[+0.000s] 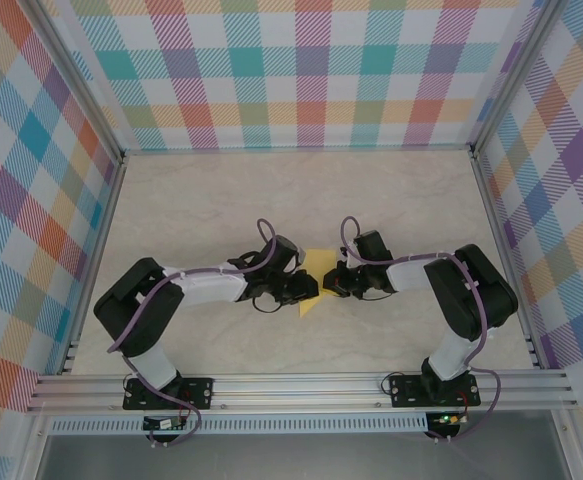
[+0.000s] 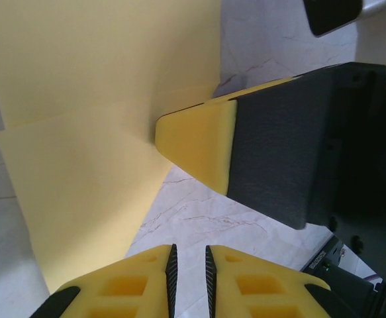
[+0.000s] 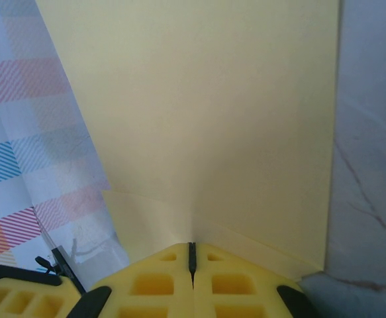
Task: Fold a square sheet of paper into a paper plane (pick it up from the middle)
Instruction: Third fold the triangle at the center of the table.
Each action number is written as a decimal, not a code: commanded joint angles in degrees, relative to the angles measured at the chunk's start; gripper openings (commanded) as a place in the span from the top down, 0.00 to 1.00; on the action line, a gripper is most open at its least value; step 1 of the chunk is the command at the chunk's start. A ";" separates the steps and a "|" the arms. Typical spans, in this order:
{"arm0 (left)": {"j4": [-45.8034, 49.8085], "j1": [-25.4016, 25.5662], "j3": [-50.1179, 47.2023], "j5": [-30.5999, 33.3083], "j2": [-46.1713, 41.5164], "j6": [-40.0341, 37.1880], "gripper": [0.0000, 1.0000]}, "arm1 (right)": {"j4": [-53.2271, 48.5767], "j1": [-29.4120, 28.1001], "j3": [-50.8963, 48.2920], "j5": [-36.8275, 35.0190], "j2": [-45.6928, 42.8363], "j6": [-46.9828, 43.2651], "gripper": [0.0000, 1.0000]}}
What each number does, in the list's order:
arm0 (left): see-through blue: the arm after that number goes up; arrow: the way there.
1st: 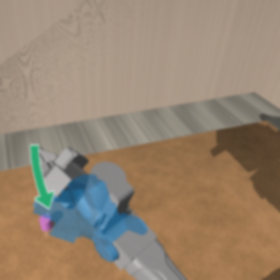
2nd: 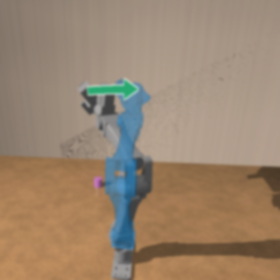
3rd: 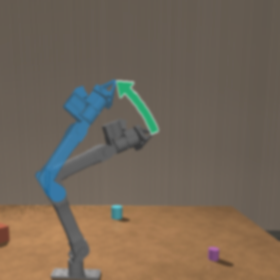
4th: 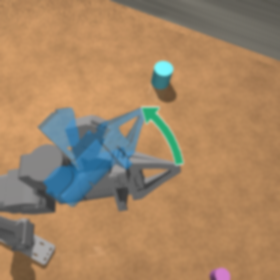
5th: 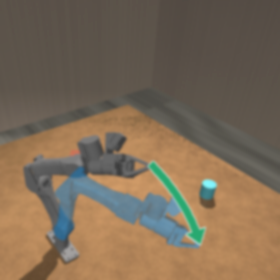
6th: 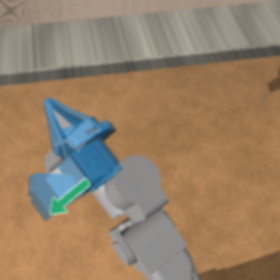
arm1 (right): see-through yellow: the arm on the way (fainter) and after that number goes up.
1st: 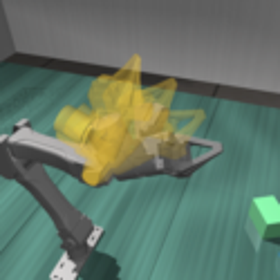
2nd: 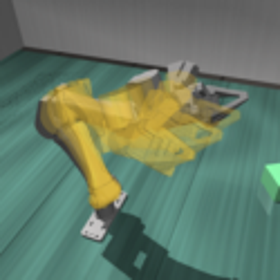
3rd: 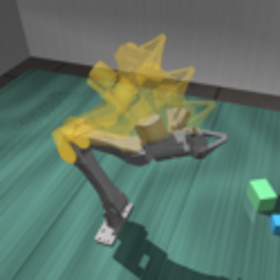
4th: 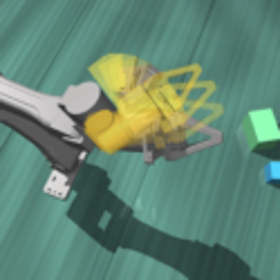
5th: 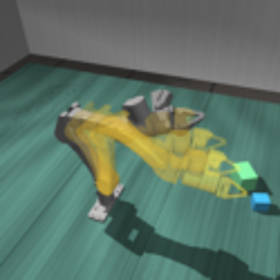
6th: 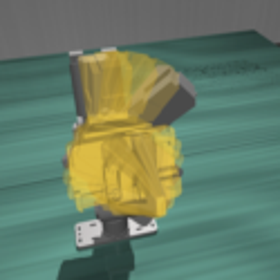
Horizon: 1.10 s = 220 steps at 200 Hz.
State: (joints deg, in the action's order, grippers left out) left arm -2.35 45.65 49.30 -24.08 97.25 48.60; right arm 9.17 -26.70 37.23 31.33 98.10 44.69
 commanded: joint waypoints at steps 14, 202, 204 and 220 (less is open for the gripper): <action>-4.73 0.35 -1.02 -2.86 3.52 1.62 0.79 | -4.95 0.07 -1.76 -3.43 0.95 -0.91 0.95; 13.33 0.28 -8.34 0.05 -11.79 -3.71 0.79 | -4.76 0.06 -3.11 -4.65 0.75 0.95 0.94; 13.16 0.33 -8.14 0.25 -12.04 -3.52 0.79 | -4.75 0.07 -3.19 -4.69 0.68 1.04 0.94; 9.53 0.32 -6.53 0.18 -12.10 -1.13 0.77 | -4.49 0.02 -3.48 -5.08 0.44 1.43 0.94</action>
State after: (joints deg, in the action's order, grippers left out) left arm 8.03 45.71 40.21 -24.77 87.24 45.65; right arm 10.02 -26.70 36.53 31.05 97.84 44.75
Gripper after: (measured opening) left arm 0.221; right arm 0.061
